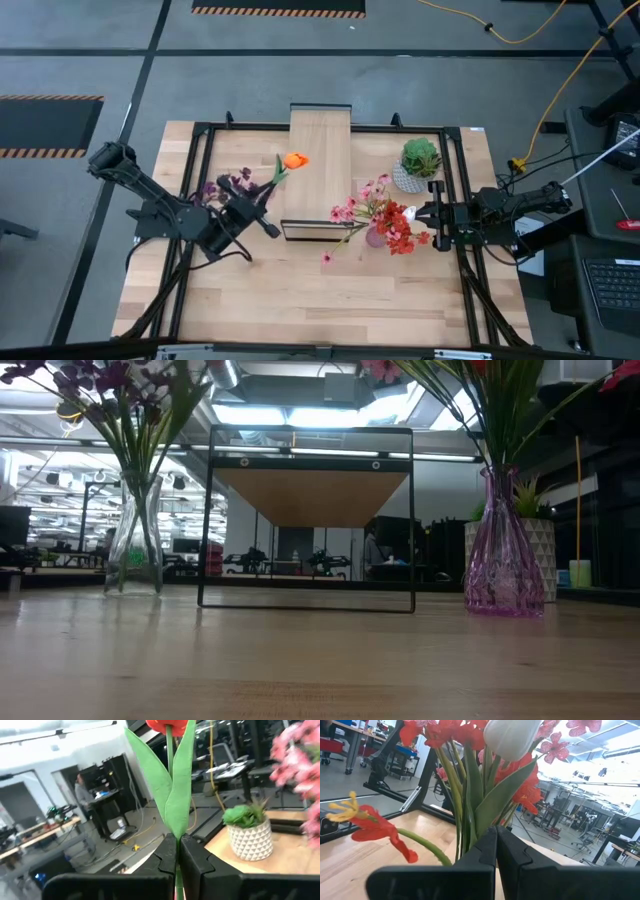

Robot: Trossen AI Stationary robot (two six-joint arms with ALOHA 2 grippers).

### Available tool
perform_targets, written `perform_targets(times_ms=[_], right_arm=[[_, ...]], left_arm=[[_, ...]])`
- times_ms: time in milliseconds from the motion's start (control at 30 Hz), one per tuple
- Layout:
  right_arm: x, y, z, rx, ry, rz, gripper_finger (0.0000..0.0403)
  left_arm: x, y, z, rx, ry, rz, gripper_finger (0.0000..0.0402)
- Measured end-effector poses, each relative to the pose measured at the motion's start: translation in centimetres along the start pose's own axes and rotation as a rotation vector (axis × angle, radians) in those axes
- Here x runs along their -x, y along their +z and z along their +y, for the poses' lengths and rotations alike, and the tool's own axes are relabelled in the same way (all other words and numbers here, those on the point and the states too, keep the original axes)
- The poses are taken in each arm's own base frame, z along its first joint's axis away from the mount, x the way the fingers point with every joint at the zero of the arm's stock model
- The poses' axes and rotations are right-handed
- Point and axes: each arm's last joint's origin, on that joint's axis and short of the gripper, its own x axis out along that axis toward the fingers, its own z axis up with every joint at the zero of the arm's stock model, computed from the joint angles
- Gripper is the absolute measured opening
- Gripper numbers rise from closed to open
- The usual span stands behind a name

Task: Pick and place flowers into a vace then onto a shelf
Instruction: Put the orange tulip into the transparent vase

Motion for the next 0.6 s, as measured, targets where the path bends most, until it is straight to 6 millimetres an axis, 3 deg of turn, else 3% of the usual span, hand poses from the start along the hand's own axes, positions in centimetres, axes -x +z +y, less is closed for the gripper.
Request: perform_targets(times_ms=[233, 600], right_arm=[[0.0, 0.0, 0.0, 0.0, 0.0, 0.001, 0.001], [0.0, 0.0, 0.0, 0.001, -0.006, 0.004, 0.001]], left_arm=[[-0.1, -2.7, 0.9, 0.09, 0.025, 0.003, 0.0003], [0.1, -2.4, 2.2, 0.182, -0.154, -0.279, 0.0002]])
